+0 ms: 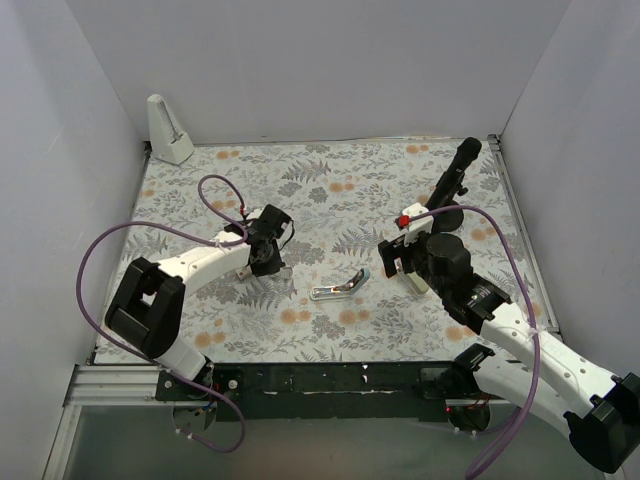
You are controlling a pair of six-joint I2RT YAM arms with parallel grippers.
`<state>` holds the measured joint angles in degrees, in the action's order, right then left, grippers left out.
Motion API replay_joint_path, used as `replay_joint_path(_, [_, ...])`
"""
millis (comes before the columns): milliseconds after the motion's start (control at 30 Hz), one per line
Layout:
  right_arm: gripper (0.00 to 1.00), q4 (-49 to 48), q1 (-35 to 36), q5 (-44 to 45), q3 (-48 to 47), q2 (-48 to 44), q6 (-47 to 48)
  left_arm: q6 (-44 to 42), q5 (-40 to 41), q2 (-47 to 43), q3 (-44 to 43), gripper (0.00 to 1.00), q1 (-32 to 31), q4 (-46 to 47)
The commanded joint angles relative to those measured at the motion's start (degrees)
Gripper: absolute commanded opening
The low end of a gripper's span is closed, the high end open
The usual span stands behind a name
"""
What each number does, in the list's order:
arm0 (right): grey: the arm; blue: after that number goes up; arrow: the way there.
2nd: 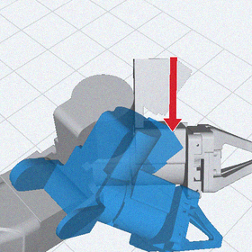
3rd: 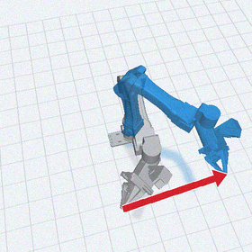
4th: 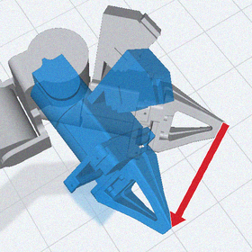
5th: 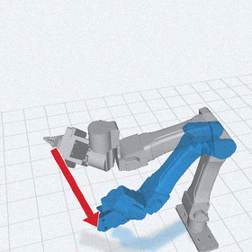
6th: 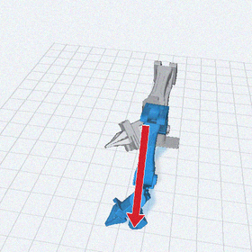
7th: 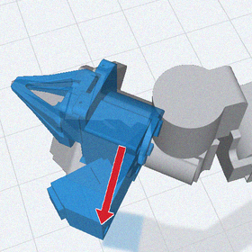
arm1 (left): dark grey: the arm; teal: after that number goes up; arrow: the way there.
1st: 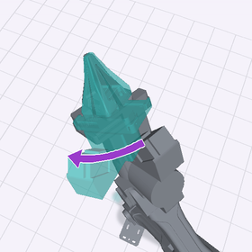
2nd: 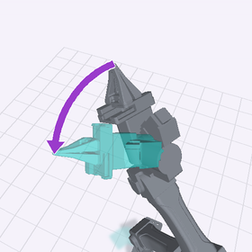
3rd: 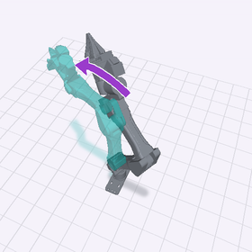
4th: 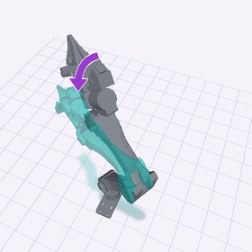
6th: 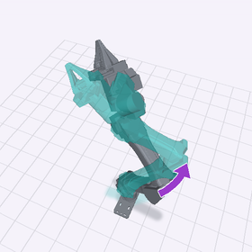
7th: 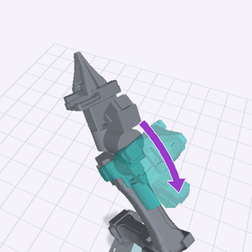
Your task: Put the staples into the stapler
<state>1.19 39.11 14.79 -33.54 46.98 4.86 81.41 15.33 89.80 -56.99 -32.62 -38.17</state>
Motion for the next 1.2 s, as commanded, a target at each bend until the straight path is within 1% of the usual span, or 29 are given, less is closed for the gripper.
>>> replay_joint_path(0, [0.96,-1.5,0.1,-0.4,-2.2,0.6,0.3,-0.7,0.7,-4.2,1.0,0.0,-0.3,0.8])
replay_joint_path(67, [0.96,-1.3,0.1,-0.4,-2.6,0.7,0.4,-0.1,3.0,-2.7,0.4,0.06,-0.1,-0.2])
replay_joint_path(100, [0.96,-1.3,0.1,-0.3,-2.6,0.5,0.4,0.1,2.8,-2.8,0.7,0.14,-0.1,0.3])
replay_joint_path(167, [0.96,-1.3,0.1,-0.2,-2.2,0.0,0.4,0.7,0.8,-3.9,1.2,0.2,-0.1,1.5])
replay_joint_path(200, [0.96,-1.3,0.0,-0.1,-2.1,-0.6,0.4,0.7,0.0,-4.5,1.1,0.27,-0.2,2.7])
replay_joint_path(267, [0.96,-1.4,0.1,-0.2,-2.1,-0.7,0.4,0.3,-1.4,-5.2,0.4,0.36,-0.4,4.1])
replay_joint_path(333, [0.96,-1.3,0.1,-0.1,-2.1,-0.4,0.5,0.0,-2.1,-4.7,-0.4,0.41,-0.5,4.6])
replay_joint_path(433, [0.96,-1.3,0.1,-0.3,-2.2,0.1,0.4,-0.5,-2.8,-2.5,-2.2,0.41,-0.6,4.6])
replay_joint_path(533, [0.96,-1.3,0.1,-0.1,-2.2,-0.1,0.4,-1.5,-2.0,0.0,-3.4,0.36,-0.6,4.4])
replay_joint_path(567, [0.96,-1.3,0.1,-0.1,-2.2,-0.3,0.4,-2.1,-2.0,0.8,-4.0,0.32,-0.6,4.0])
replay_joint_path(767, [0.96,-1.3,0.1,-0.1,-2.1,-0.3,0.4,-7.0,-1.7,4.9,-6.5,0.26,-0.5,2.6])
replay_joint_path(1167, [0.96,-1.3,0.1,-0.2,-2.1,-0.1,0.5,-10.9,-1.9,7.3,-7.3,0.25,-0.5,1.1])
